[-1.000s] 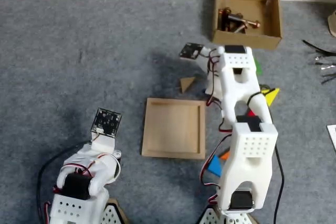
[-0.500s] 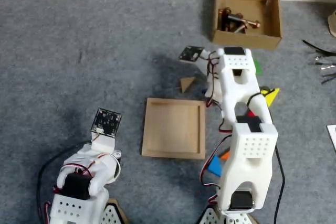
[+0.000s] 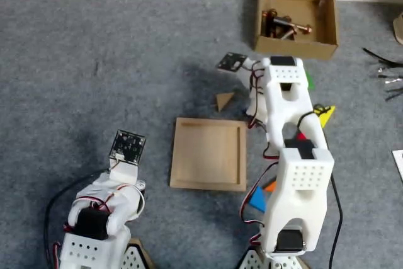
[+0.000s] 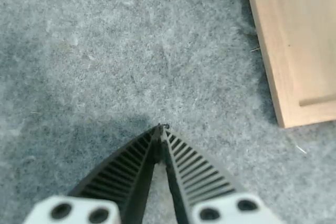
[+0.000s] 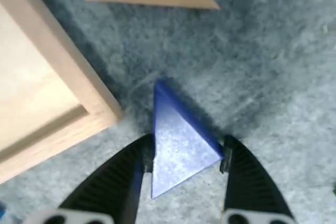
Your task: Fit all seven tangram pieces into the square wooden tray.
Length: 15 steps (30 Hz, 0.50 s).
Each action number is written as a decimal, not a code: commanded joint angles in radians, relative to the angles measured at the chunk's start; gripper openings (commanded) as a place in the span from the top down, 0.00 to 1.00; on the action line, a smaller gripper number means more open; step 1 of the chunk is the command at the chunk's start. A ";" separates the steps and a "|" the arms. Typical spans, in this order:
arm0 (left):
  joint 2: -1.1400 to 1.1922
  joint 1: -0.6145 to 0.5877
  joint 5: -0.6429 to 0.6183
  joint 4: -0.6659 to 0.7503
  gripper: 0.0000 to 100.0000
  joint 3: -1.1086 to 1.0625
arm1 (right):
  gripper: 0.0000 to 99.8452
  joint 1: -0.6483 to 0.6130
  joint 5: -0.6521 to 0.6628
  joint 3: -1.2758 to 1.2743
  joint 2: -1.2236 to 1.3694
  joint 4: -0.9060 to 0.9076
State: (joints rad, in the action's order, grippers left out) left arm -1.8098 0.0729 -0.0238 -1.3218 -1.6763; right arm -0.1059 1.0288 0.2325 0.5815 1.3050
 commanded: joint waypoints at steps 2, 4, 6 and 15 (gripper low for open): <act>-0.004 0.015 -0.006 -0.005 0.99 -0.019 | 0.85 0.016 -0.106 0.007 -0.035 0.027; -0.004 0.015 -0.006 -0.005 0.99 -0.019 | 0.85 0.028 -0.155 0.007 -0.036 0.022; -0.004 0.015 -0.006 -0.005 0.99 -0.019 | 0.85 0.035 -0.167 0.008 -0.035 0.021; -0.004 0.015 -0.006 -0.005 0.99 -0.019 | 0.85 0.064 -0.345 0.010 -0.039 0.021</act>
State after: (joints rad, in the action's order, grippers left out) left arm -1.8098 0.0729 -0.0238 -1.3218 -1.6763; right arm -0.0813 0.7664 0.2325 0.5815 1.3050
